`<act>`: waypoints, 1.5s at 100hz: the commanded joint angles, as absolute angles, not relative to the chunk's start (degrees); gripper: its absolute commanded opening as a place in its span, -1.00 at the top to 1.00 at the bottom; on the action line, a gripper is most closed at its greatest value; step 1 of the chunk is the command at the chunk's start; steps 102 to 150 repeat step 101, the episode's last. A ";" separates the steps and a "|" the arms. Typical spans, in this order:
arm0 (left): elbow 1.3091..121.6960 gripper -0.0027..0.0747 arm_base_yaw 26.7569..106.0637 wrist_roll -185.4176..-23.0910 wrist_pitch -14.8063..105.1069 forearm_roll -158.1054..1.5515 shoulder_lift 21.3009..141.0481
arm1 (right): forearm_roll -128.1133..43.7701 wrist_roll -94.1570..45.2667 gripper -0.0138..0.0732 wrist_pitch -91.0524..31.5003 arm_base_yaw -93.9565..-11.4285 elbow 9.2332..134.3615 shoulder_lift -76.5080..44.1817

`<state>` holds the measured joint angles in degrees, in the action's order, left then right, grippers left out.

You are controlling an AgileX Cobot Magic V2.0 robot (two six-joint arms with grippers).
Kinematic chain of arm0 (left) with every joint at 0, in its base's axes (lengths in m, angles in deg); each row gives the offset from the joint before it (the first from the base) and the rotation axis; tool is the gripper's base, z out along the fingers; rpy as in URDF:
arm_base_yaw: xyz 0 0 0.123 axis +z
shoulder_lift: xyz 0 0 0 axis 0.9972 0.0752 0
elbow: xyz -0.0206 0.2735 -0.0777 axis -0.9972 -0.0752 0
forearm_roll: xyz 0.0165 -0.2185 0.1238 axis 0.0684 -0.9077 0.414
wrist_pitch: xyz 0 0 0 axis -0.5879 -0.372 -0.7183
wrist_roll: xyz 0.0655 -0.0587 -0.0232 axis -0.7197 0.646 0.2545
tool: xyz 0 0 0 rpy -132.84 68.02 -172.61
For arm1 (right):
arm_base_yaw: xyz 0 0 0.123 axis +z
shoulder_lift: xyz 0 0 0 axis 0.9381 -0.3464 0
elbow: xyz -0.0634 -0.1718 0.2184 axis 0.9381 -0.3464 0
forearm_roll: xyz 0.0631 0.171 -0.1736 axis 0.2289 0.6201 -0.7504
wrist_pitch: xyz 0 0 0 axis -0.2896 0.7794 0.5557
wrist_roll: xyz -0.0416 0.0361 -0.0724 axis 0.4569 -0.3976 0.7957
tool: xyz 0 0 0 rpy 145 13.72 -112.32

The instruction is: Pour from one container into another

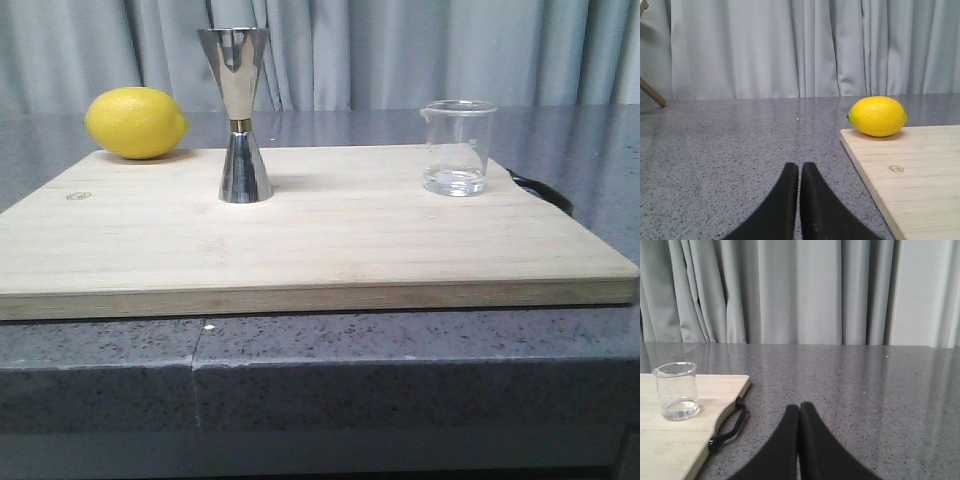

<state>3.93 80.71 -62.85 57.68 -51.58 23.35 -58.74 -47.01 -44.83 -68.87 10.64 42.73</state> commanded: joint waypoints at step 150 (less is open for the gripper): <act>1.89 0.98 80.81 -62.70 61.81 -52.10 21.89 | -59.34 -50.72 0.86 -47.47 -69.16 9.14 43.89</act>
